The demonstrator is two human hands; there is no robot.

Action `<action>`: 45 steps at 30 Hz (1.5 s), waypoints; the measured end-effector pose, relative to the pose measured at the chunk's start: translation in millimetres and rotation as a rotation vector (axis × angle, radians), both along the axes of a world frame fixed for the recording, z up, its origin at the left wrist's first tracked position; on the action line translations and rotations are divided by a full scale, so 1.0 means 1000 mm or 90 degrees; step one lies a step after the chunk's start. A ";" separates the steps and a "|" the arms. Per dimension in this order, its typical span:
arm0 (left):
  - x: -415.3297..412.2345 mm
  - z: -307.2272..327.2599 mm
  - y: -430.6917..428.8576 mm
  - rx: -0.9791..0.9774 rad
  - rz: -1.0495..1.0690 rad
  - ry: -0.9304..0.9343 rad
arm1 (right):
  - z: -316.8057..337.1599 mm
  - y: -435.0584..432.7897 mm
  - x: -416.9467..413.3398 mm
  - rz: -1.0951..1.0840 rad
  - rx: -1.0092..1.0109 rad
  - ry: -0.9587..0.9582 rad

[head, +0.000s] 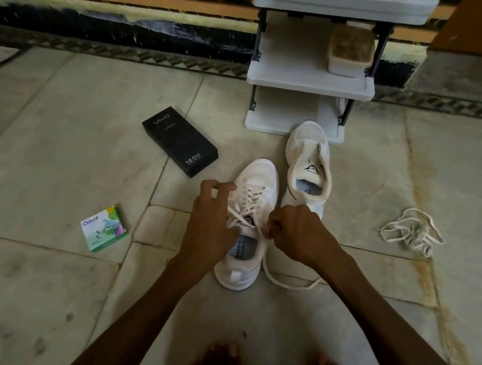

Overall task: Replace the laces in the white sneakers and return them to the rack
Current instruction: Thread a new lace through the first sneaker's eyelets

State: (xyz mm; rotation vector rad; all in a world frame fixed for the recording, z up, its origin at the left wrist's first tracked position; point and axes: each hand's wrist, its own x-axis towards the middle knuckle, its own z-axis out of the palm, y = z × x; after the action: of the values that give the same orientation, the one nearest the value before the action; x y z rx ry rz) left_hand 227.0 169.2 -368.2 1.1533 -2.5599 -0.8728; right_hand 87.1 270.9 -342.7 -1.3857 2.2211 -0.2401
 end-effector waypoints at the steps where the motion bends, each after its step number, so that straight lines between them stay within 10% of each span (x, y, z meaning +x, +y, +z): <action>1: 0.000 0.001 0.000 0.021 0.013 0.005 | 0.003 0.000 -0.001 0.019 -0.003 -0.016; 8: 0.001 0.006 -0.003 0.065 0.009 -0.018 | 0.064 0.007 -0.019 -0.073 -0.162 -0.455; 16: 0.001 0.000 -0.001 0.004 0.035 -0.021 | 0.088 0.009 -0.016 -0.036 -0.256 -0.647; 30: -0.008 -0.012 0.010 -0.079 0.036 0.015 | 0.056 0.029 -0.016 0.210 0.335 -0.087; 39: -0.006 -0.001 0.013 -0.083 -0.018 0.013 | 0.001 0.004 -0.008 -0.114 -0.088 -0.046; 45: -0.005 0.000 0.012 -0.056 -0.012 0.036 | -0.012 -0.003 -0.001 -0.127 -0.132 -0.061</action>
State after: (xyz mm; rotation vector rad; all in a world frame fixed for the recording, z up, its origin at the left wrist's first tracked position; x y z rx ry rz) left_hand 221.6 181.6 -367.9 1.0662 -2.5392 -0.7781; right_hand 86.5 268.4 -354.6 -1.2247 2.3051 -0.6102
